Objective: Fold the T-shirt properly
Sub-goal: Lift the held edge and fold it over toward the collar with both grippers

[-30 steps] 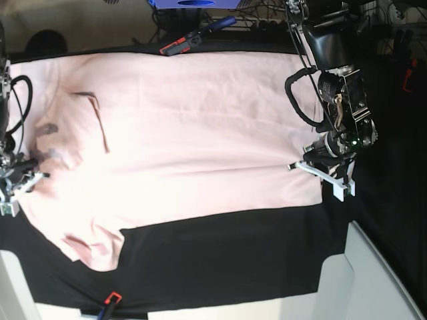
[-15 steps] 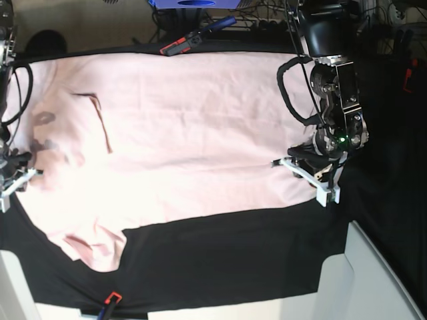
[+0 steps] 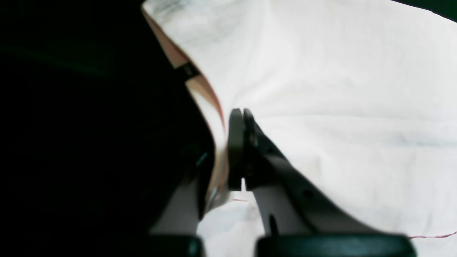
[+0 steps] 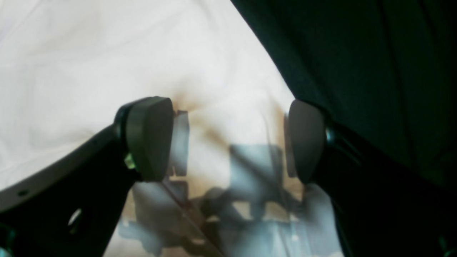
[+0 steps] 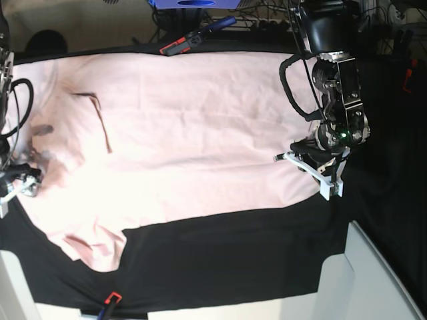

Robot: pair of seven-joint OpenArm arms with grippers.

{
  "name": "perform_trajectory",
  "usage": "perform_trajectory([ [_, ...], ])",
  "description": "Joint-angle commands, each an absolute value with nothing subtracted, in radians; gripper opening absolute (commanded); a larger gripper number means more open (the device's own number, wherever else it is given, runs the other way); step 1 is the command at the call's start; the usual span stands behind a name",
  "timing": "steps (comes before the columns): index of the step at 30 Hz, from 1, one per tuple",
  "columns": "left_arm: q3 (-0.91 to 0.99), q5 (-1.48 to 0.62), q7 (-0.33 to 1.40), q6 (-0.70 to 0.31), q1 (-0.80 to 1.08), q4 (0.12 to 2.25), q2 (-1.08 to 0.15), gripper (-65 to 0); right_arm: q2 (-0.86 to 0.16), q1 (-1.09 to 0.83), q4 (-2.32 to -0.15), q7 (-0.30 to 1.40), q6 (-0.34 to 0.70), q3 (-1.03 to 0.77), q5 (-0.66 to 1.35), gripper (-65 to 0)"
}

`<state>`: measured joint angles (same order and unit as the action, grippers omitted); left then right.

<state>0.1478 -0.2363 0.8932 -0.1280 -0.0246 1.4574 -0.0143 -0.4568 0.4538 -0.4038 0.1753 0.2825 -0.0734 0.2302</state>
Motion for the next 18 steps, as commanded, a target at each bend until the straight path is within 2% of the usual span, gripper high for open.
perform_trajectory([
  [1,0.150,-0.242,0.878,-0.125,-0.033,1.480,-0.021,-65.0,-0.476,0.493,-0.406,0.156,0.283,-0.074,0.234,-17.0],
  [8,0.150,-0.242,0.878,-0.125,-0.031,1.480,-0.022,-65.0,-0.443,0.504,-0.349,0.156,0.283,-0.073,0.229,-17.0],
  [16,0.150,-0.242,0.878,-0.125,-0.033,1.480,-0.036,-65.0,-0.404,0.538,-0.272,0.154,0.283,-0.076,0.105,-17.1],
  [18,0.150,-0.242,0.878,-0.125,-0.033,1.480,-0.038,-65.0,-0.403,0.538,-0.271,0.154,0.283,-0.076,0.101,-21.0],
])
